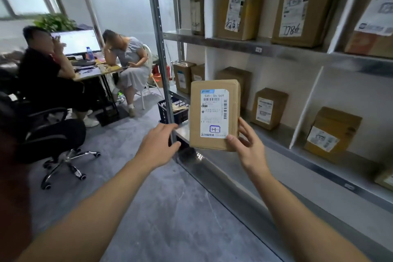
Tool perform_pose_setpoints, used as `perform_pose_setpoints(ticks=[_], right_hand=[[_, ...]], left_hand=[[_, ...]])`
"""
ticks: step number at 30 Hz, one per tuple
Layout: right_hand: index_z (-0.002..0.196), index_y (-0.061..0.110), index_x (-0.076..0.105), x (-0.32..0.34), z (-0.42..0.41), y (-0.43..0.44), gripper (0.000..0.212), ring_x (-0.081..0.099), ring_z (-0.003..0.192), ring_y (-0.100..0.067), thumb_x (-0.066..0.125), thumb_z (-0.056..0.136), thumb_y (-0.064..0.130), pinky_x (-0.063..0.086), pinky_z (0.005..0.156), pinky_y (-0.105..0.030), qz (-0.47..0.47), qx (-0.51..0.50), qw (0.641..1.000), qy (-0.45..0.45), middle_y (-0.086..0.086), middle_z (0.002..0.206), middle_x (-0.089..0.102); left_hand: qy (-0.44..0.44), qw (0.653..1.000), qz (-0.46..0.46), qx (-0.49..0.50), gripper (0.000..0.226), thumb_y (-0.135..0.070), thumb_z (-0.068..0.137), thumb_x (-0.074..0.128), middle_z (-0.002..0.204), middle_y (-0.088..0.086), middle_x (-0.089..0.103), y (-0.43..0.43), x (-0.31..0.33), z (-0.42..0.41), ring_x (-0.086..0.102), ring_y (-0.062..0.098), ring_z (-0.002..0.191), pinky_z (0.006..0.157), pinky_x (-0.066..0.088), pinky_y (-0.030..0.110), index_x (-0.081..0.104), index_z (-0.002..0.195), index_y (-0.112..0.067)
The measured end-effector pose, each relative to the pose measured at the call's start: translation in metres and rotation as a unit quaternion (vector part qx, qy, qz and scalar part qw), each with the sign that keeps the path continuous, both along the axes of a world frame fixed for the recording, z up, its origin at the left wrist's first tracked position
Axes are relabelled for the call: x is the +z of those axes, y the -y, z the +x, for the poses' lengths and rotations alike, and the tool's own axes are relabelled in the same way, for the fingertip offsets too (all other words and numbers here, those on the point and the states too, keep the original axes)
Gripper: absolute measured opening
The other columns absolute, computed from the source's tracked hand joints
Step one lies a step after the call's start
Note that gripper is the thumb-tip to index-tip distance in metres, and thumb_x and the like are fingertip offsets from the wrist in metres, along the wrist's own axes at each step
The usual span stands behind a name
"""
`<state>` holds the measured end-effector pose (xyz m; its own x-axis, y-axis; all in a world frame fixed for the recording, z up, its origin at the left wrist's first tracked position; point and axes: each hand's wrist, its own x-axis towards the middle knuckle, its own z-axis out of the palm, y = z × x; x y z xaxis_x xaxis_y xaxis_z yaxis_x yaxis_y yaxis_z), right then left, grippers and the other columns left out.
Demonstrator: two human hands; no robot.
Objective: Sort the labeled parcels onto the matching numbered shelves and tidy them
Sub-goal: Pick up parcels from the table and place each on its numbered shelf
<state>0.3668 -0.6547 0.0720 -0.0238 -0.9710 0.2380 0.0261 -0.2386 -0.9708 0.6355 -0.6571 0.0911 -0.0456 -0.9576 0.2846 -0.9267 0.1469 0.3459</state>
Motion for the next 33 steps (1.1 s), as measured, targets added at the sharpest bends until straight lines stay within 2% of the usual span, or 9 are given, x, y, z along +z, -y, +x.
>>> perform_pose_setpoints(ticks=[5,9,11,14,16,19,22,27,33], right_hand=[[0.145,0.035,0.048,0.011,0.036,0.076,0.062,0.055,0.125,-0.01,0.074,0.09,0.025,0.049,0.1,-0.029,-0.031,-0.01,0.999,-0.005,0.008,0.139,0.058],[0.143,0.035,0.049,0.019,0.066,0.127,0.06,0.054,0.129,-0.014,0.076,0.089,0.031,0.046,0.108,-0.039,-0.049,-0.004,0.998,-0.028,0.004,0.142,0.056],[0.144,0.033,0.049,0.023,0.082,0.146,0.061,0.056,0.125,-0.009,0.075,0.09,0.029,0.049,0.103,-0.034,-0.05,0.0,0.999,-0.022,0.003,0.142,0.056],[0.142,0.032,0.049,0.032,0.111,0.173,0.057,0.06,0.11,0.009,0.074,0.091,0.022,0.052,0.088,-0.016,-0.06,-0.004,0.998,-0.013,0.002,0.141,0.056],[0.14,0.035,0.049,0.036,0.133,0.19,0.056,0.06,0.109,0.009,0.073,0.091,0.02,0.054,0.095,-0.025,-0.061,-0.014,0.998,-0.009,0.002,0.14,0.056],[0.136,0.043,0.049,0.042,0.168,0.215,0.056,0.056,0.121,-0.003,0.074,0.09,0.024,0.049,0.107,-0.042,-0.064,-0.039,0.997,-0.011,0.012,0.135,0.056],[0.124,0.061,0.05,0.047,0.202,0.235,0.052,0.052,0.13,-0.014,0.076,0.088,0.032,0.05,0.105,-0.051,-0.073,-0.054,0.996,-0.01,0.023,0.13,0.055],[0.123,0.059,0.053,0.063,0.25,0.262,0.051,0.056,0.128,-0.018,0.077,0.087,0.033,0.054,0.099,-0.052,-0.082,-0.093,0.992,0.001,0.019,0.133,0.056],[0.119,0.058,0.051,0.075,0.278,0.293,0.05,0.057,0.118,-0.009,0.074,0.09,0.024,0.055,0.1,-0.048,-0.09,-0.145,0.985,0.009,0.021,0.125,0.055]], left_hand=[[0.145,0.989,0.016,0.037,0.055,-0.041,0.092,0.053,0.141,0.001,0.047,0.061,0.024,0.035,0.044,0.028,0.126,0.102,0.04,0.044,0.038,0.144,-0.028],[0.209,0.976,0.019,0.062,0.054,-0.042,0.093,0.052,0.137,0.004,0.049,0.099,0.03,0.068,0.047,0.03,0.122,0.098,0.04,0.043,0.039,0.143,-0.027],[0.21,0.975,0.026,0.068,0.055,-0.042,0.093,0.052,0.137,0.004,0.049,0.115,0.03,0.087,0.047,0.03,0.121,0.097,0.04,0.043,0.039,0.143,-0.027],[0.199,0.977,0.029,0.073,0.054,-0.042,0.093,0.052,0.138,0.003,0.048,0.141,0.03,0.12,0.046,0.029,0.123,0.097,0.041,0.043,0.038,0.143,-0.027],[0.187,0.979,0.036,0.073,0.054,-0.042,0.093,0.052,0.139,0.003,0.047,0.159,0.029,0.142,0.045,0.029,0.125,0.098,0.041,0.044,0.038,0.144,-0.028],[0.178,0.982,0.031,0.063,0.053,-0.042,0.094,0.052,0.141,0.002,0.047,0.192,0.03,0.179,0.044,0.029,0.126,0.1,0.039,0.044,0.039,0.143,-0.027],[0.168,0.985,0.023,0.035,0.053,-0.042,0.094,0.051,0.14,0.003,0.048,0.227,0.039,0.215,0.045,0.029,0.127,0.1,0.039,0.045,0.039,0.143,-0.026],[0.18,0.984,-0.01,-0.016,0.053,-0.044,0.093,0.051,0.14,0.002,0.049,0.281,0.051,0.263,0.045,0.028,0.127,0.103,0.04,0.046,0.04,0.141,-0.027],[0.194,0.978,-0.033,-0.067,0.051,-0.041,0.093,0.051,0.136,0.003,0.053,0.342,0.066,0.28,0.048,0.028,0.123,0.099,0.042,0.045,0.042,0.14,-0.027]])
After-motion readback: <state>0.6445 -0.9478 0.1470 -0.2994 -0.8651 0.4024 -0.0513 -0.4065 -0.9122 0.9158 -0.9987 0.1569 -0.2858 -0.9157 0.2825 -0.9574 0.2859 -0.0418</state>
